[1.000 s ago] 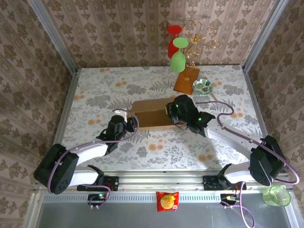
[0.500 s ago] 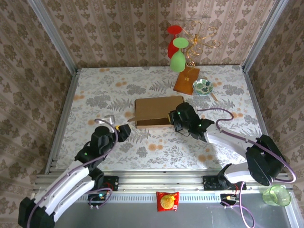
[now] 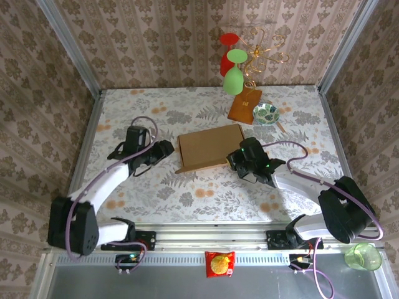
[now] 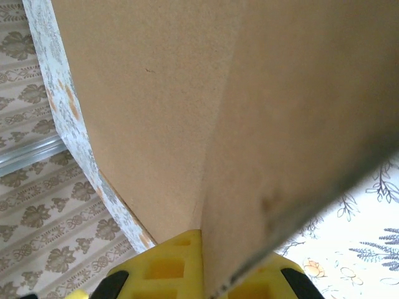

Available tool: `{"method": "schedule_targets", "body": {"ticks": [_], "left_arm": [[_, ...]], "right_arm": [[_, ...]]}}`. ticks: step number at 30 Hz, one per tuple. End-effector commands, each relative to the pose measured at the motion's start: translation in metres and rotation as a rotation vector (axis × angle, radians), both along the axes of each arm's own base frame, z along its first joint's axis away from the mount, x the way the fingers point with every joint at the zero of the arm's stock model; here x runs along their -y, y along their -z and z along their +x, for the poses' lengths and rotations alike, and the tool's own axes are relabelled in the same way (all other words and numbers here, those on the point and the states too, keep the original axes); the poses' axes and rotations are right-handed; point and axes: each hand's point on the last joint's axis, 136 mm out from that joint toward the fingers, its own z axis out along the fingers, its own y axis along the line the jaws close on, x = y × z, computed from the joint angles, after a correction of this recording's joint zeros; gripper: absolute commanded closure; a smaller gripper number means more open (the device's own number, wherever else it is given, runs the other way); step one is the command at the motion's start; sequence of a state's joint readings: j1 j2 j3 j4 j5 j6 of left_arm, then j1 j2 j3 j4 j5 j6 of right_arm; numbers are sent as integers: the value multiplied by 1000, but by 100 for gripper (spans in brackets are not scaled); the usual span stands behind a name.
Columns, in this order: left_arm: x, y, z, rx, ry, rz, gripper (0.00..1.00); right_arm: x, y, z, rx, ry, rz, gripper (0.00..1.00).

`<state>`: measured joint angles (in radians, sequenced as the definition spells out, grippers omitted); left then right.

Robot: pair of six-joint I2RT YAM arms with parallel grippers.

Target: Fold the paper box

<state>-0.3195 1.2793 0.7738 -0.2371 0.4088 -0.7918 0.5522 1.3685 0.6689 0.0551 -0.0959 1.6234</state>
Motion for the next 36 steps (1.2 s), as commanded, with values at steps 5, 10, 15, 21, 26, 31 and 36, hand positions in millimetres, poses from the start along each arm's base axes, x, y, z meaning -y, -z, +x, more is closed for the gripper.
{"method": "schedule_targets", "body": {"ticks": [5,10,15,21,26,31,36], "left_arm": [[20,18,9,-50,111,7,52],[35,40,9,-89,146,22,52],[38,56,14,-102,135,40,58],[34,70,14,-120,140,77,71],[34,83,10,-156,158,90,86],[33,94,2,-196,187,126,95],[28,92,-4,-197,208,154,100]], "right_arm": [[6,32,-11,-67,-91,-84,100],[4,41,-13,-94,-106,-78,100],[5,44,-13,-105,-114,-84,100],[8,49,-16,-117,-119,-93,100],[9,50,-15,-117,-127,-99,100],[10,51,-15,-118,-142,-114,98],[17,37,-10,-72,-166,-138,64]]}}
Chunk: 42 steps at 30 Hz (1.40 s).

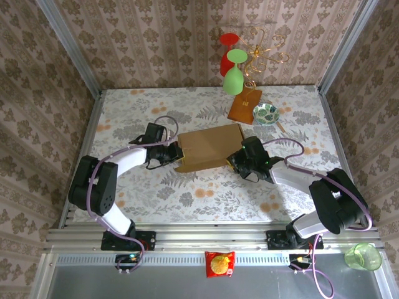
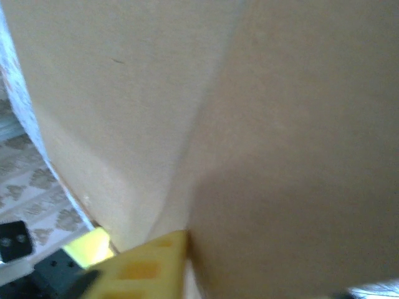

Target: Fold the paper box

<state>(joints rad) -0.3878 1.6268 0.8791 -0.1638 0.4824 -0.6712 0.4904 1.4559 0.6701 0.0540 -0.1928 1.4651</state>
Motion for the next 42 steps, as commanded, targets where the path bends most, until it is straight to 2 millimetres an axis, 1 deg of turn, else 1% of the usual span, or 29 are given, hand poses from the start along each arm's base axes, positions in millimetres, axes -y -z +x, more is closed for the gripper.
{"method": "schedule_targets", "body": {"ticks": [1,2,5,9,11,14,18,19,20,24,27,28,30,32,33,36,38,42], "left_arm": [[-17,25,-19,-72,17,110,100],[-19,24,-20,-67,18,110,100],[-26,23,-22,-65,18,87,100],[-29,22,-22,-57,36,59,100],[-31,22,-22,-54,39,56,100],[-36,26,-23,-62,31,54,100],[-38,29,-25,-71,34,57,100],[-38,28,-25,-69,33,58,100],[-39,29,-25,-70,34,59,100],[-39,30,-24,-70,34,63,100],[-39,32,-25,-72,36,65,100],[-40,32,-25,-73,33,66,100],[-40,32,-25,-72,34,66,100],[-40,33,-25,-75,33,66,100],[-39,32,-24,-71,35,65,100],[-39,33,-24,-77,36,66,100],[-39,34,-24,-77,38,66,100],[-40,35,-24,-79,39,66,100]], "right_arm": [[13,0,-8,-12,-57,-77,54],[17,-9,-6,12,-70,-94,46],[32,-42,0,104,-119,-149,33],[48,-69,7,203,-190,-176,26],[58,-77,12,238,-214,-178,24],[68,-79,21,247,-236,-131,22],[70,-86,40,304,-312,-94,21],[70,-85,46,303,-342,-104,20],[72,-77,49,275,-370,-116,20],[77,-57,62,231,-450,-116,19],[70,-51,71,251,-502,-50,18],[69,-45,72,239,-523,-48,18],[74,-32,72,187,-552,-79,18],[78,-24,73,185,-560,-92,17],[77,-26,75,211,-561,-80,16],[63,-29,80,283,-586,5,15],[57,-23,80,285,-598,63,14],[51,-6,75,255,-615,120,11]]}}
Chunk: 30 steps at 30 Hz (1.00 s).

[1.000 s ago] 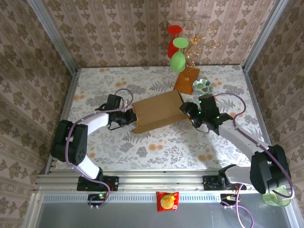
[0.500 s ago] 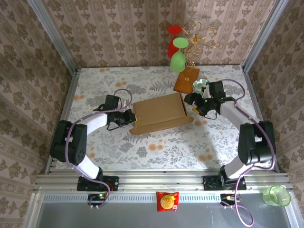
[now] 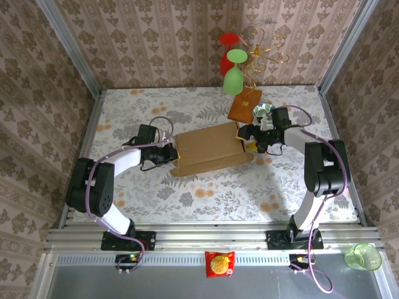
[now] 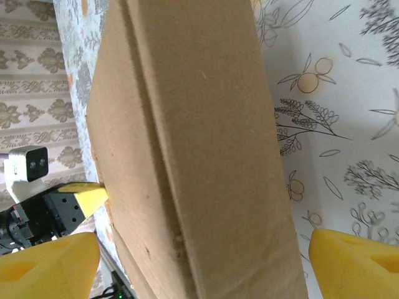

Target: Fold the paper box

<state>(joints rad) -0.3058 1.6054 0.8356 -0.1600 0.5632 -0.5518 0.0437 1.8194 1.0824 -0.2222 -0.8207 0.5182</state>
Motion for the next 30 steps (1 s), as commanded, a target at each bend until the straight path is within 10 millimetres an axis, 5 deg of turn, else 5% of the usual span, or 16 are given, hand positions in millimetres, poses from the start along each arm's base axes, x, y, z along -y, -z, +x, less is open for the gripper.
{"method": "schedule_targets", "body": {"ticks": [1,11,16,18,21,24,30], "left_arm": [[-20,35,-22,-112,-10,96,100],[-19,37,-20,-113,-5,93,100],[-18,34,-13,-92,-14,78,100],[-19,27,-8,-73,-31,61,90],[-23,1,4,-14,-77,30,76],[-33,-49,12,110,-94,97,64],[-42,-135,6,443,-56,206,40]], "right_arm": [[-12,13,-11,-26,-66,90,11],[-41,11,-12,-13,-125,194,13],[-53,16,-10,-42,-106,241,26],[-52,14,-7,-36,-84,259,30],[-50,13,-6,-68,-39,257,39],[-48,17,-8,-180,30,272,48],[-44,8,-18,-406,177,309,49]]}}
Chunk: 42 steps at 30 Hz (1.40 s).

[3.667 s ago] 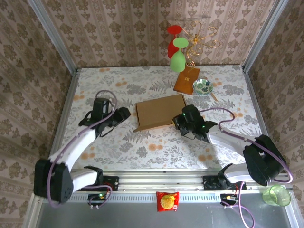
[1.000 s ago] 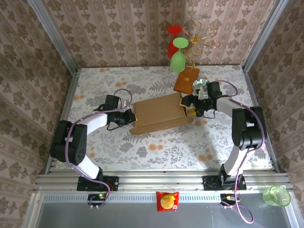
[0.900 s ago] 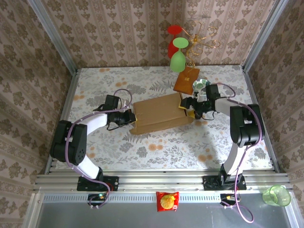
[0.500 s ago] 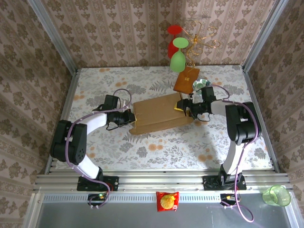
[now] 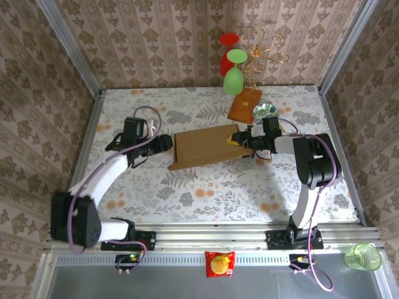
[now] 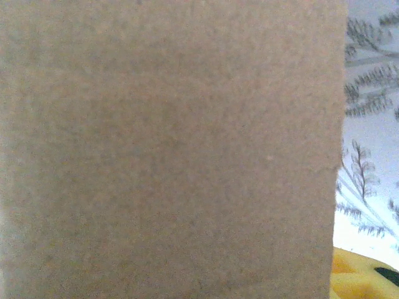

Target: Fold the paper box

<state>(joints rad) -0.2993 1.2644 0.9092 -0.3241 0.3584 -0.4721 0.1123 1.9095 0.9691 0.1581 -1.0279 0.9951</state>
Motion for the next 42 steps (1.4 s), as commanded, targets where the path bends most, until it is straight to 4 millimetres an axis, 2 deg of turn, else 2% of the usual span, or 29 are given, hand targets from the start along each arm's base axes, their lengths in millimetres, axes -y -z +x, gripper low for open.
{"method": "schedule_targets", "body": {"ticks": [1,5,8,10,13,16,19,21,24,30,36,42], "left_arm": [[-4,-36,-7,148,49,123,37],[9,-66,-21,300,147,197,27],[-7,-73,-14,295,34,185,14],[-17,-73,-7,216,-39,82,13],[-41,-55,7,-19,-222,-91,20],[-42,-24,7,-343,-325,-273,27],[-35,10,-4,-628,-408,-393,25],[-25,16,-2,-662,-420,-490,22],[-26,16,4,-644,-523,-573,19],[-16,45,-25,-935,-680,-640,17],[9,63,-42,-1089,-724,-676,15],[34,69,-38,-1139,-730,-751,15]], "right_arm": [[6,0,-13,-260,114,-17,48],[-2,-9,-32,-513,114,56,49],[0,-20,-47,-616,125,72,49],[1,-29,-58,-674,126,83,50],[3,-37,-75,-775,130,102,50],[5,-43,-87,-825,147,109,49],[6,-42,-92,-865,186,128,48],[6,-41,-92,-871,192,136,48],[5,-40,-94,-874,175,135,48],[4,-32,-89,-871,167,132,48],[4,-30,-84,-869,162,140,49],[4,-22,-84,-879,160,134,49]]}}
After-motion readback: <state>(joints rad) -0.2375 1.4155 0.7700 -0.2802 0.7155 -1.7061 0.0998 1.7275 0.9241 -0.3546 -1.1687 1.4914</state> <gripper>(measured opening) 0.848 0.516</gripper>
